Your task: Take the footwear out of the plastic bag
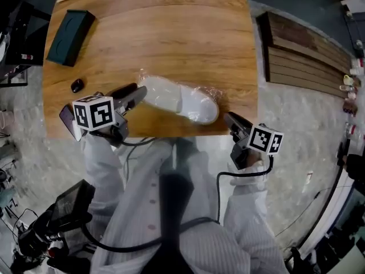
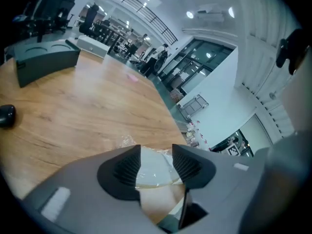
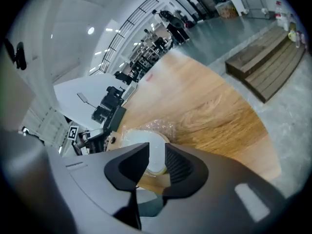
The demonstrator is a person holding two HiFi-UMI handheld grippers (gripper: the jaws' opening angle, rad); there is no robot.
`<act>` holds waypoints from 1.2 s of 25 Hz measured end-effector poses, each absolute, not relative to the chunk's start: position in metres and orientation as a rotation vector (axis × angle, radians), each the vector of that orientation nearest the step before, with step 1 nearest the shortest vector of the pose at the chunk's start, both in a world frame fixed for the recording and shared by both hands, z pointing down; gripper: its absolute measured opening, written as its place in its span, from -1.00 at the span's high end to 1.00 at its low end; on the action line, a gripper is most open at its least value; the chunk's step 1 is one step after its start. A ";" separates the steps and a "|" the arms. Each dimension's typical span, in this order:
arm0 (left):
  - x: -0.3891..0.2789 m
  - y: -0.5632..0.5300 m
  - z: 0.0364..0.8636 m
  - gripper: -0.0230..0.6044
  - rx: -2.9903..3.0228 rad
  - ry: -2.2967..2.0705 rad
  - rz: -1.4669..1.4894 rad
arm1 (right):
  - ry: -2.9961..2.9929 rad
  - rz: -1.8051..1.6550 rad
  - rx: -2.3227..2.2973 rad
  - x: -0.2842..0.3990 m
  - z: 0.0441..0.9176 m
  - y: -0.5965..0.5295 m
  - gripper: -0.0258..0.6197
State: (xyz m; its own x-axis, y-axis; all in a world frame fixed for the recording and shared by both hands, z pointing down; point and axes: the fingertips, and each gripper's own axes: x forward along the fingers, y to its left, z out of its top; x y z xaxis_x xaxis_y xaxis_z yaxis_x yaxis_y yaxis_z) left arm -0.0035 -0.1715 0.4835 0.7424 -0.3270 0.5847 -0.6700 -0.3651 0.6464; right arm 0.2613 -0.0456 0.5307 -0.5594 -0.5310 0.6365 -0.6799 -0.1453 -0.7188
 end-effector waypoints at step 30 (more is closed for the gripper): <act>-0.018 -0.155 0.586 0.39 1.736 -0.395 0.793 | -2.055 2.106 0.681 0.224 0.562 -0.048 0.51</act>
